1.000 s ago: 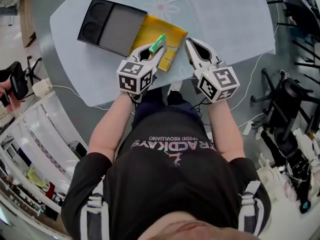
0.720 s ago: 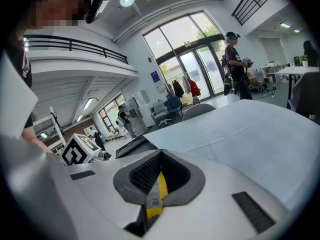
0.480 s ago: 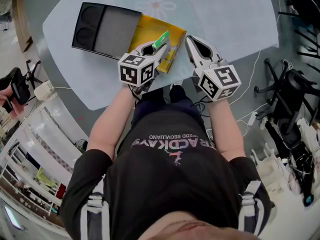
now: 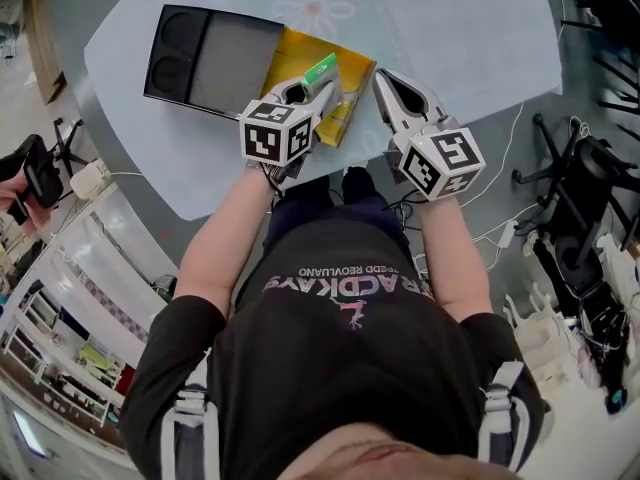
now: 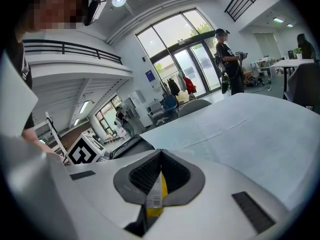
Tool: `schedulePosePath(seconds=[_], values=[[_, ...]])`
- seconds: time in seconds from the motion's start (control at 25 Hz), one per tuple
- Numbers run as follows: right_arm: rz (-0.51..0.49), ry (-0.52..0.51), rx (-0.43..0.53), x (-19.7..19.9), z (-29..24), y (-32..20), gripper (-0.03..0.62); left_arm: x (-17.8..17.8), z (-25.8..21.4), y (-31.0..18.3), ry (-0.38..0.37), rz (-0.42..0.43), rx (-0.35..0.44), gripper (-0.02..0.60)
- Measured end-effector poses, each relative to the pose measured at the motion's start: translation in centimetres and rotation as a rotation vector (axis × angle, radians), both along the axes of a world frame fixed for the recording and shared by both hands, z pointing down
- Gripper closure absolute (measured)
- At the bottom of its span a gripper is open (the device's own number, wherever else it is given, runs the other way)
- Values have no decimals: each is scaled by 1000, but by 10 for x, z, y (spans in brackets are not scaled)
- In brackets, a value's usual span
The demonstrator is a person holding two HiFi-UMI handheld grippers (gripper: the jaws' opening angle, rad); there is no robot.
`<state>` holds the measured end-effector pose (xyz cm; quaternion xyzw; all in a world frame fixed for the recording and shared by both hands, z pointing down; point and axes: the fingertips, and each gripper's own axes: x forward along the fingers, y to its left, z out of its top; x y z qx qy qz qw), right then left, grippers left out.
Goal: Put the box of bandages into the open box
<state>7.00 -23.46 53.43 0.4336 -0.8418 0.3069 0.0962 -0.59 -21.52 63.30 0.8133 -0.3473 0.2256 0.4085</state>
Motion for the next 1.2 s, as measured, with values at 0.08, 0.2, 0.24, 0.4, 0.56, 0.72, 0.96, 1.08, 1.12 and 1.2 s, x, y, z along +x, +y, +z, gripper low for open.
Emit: schedulePosePath(seconds=[0.08,0.2,0.24,0.4,0.56,0.72,0.96,1.08,1.12,1.2], values=[[-4,0,-2,-2,1,0,583,-1,3,-1,-15,-6,3,460],[-10,1,-4,-3,2,2,583,-4,7,-3,-45,-21,9,447],[-13,1,-5,-4,2,3,583,-5,8,-4,-58,-28,11,439],[-26,1,-10,-7,2,9,583,-11,13,-6,-119,-53,22,406],[-33,-1,-14,-10,2,13,583,-20,19,-10,-196,-75,40,340],[-36,-7,-16,-11,0,17,583,-26,22,-10,-270,-69,64,298],[-34,-18,-21,-7,1,20,583,-30,29,-7,-389,-34,114,258],[-33,-22,-22,-9,0,23,583,-34,28,-5,-402,-37,122,240],[-33,-23,-21,-9,-1,24,582,-35,27,-4,-402,-41,122,238],[-33,-26,-20,-9,-2,27,583,-36,26,-1,-399,-51,123,236]])
